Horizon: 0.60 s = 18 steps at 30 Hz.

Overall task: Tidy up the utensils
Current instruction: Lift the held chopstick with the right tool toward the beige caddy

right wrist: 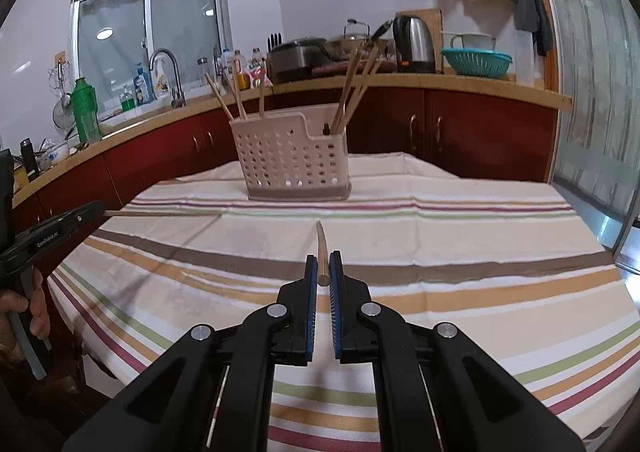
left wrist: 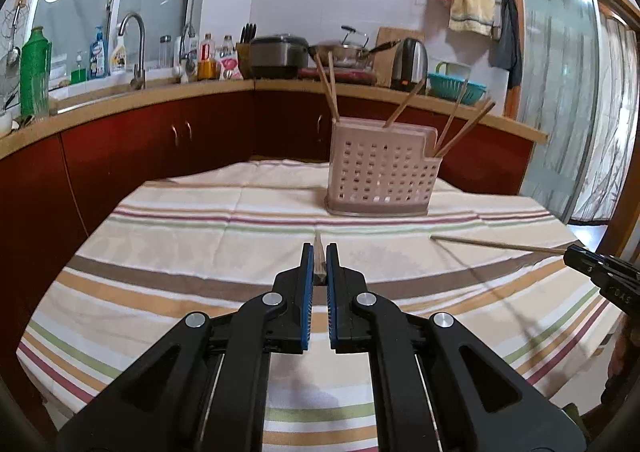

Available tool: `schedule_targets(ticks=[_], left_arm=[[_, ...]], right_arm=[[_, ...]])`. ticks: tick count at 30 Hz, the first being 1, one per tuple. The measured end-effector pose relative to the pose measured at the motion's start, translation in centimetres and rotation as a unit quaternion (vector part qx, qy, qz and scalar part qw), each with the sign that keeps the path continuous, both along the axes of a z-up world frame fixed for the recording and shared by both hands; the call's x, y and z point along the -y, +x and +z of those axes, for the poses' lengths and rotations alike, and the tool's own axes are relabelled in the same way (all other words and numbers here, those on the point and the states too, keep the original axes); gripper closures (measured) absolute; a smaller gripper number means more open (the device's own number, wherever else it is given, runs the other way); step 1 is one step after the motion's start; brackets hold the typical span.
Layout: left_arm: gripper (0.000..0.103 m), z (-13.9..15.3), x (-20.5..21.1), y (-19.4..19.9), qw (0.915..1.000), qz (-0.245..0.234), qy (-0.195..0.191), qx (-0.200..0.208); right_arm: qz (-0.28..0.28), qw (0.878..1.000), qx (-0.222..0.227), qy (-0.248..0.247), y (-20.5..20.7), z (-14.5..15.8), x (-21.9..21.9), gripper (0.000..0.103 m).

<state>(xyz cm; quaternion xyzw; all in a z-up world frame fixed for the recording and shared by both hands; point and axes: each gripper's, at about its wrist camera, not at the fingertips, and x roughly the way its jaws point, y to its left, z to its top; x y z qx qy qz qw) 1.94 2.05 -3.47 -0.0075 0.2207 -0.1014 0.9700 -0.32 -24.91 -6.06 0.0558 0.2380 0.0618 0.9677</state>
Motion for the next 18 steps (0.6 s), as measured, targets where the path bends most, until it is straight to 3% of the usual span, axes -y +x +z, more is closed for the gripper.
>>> schedule_targets(ticks=[18], left_arm=[[0.096,4.1,1.4,-1.5,0.9986,-0.020,0.016,0.046]], right_arm=[[0.011,0.999,0.051,0.005,-1.3,4.3,-0.4,0.096]])
